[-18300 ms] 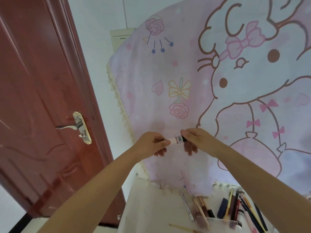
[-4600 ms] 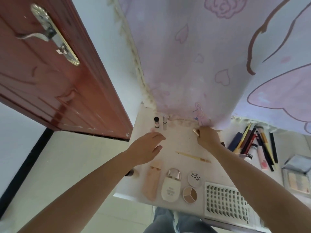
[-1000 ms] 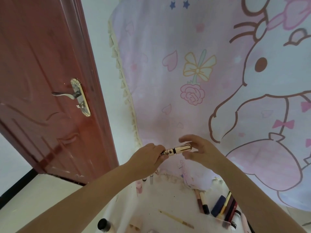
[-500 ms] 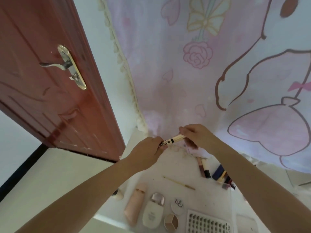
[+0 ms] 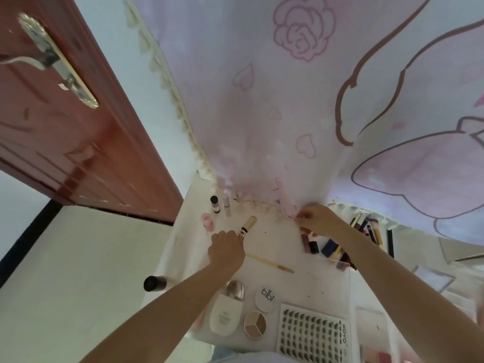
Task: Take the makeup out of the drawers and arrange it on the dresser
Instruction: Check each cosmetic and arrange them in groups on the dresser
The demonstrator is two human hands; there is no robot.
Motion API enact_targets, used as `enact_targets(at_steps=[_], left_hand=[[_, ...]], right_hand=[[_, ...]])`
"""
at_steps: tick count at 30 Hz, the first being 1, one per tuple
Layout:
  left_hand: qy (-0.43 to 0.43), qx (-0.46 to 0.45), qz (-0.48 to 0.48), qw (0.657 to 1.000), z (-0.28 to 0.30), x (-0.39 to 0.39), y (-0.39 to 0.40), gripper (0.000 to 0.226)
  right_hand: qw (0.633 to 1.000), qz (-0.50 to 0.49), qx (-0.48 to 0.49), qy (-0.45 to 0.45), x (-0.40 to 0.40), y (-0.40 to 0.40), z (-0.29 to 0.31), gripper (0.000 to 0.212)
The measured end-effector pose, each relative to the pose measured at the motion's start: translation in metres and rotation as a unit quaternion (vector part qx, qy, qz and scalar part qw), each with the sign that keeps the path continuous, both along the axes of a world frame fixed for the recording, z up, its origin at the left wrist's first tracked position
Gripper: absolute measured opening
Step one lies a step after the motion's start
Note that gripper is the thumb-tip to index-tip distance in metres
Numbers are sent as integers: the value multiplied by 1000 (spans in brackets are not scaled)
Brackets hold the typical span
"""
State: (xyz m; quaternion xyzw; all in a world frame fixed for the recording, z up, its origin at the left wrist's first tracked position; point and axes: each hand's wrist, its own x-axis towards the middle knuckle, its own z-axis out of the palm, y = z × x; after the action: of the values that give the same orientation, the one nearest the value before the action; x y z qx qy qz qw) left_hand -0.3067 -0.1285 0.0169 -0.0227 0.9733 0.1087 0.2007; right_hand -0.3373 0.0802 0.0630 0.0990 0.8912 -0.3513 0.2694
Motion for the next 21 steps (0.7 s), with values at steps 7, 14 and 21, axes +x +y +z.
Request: enact_targets(at_steps=[7, 14, 21], left_hand=[[-13, -14, -6, 1000, -30, -11, 24, 36], [-31, -44, 12, 998, -34, -18, 12, 34], [-60, 3, 21, 998, -34, -19, 12, 36]], right_hand=[[973, 43, 225, 5, 22, 13, -41, 20], [966, 39, 253, -20, 24, 0, -64, 24], [942, 69, 321, -62, 18, -6, -70, 25]])
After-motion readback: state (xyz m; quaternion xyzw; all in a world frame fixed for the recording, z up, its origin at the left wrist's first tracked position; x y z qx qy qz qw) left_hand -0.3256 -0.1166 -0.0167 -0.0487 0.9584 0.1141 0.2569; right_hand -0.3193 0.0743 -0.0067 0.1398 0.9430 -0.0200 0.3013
